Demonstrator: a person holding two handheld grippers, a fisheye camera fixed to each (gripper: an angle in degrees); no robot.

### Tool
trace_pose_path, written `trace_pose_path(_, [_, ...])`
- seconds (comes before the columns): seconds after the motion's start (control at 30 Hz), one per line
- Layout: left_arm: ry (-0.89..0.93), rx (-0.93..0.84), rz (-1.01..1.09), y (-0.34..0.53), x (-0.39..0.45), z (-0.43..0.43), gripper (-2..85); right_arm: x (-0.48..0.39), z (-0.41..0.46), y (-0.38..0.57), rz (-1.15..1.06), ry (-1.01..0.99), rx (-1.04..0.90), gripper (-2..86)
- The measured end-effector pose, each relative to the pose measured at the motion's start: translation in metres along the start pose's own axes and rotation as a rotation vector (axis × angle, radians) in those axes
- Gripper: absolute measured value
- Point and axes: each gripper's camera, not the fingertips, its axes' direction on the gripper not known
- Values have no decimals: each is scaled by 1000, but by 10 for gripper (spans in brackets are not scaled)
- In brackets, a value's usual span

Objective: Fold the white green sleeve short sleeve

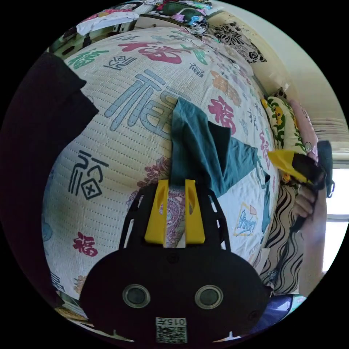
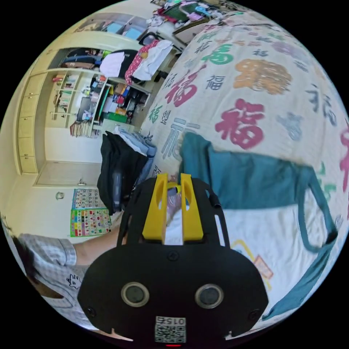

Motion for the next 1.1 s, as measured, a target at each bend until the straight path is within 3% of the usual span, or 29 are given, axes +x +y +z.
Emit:
trace_pose_path(0.27, [90, 12, 74, 8, -78, -11, 6, 14, 119, -83, 213, 112, -209, 61])
trace_pose_path(0.37, [132, -16, 78, 3, -107, -6, 7, 26, 142, -86, 262, 159, -246, 14])
trace_pose_path(0.53, [100, -7, 114, -4, -133, 7, 24, 27, 150, -89, 181, 209, -215, -6])
trace_pose_path(0.7, [4, -60, 104, 0, -151, 16, 59, 23, 145, -66, 44, 119, -167, 0])
trace_pose_path(0.8, [-51, -90, 171, 21, -158, 12, 66, 19, 113, -13, -76, 66, 9, 15])
trace_pose_path(0.9, [0, -204, 223, 55, -169, 15, 73, 35, 79, 67, -12, -11, 144, 46])
trace_pose_path(1.1, [31, -445, 200, 123, -185, 43, 95, 119, 44, 294, 582, 204, 141, 77])
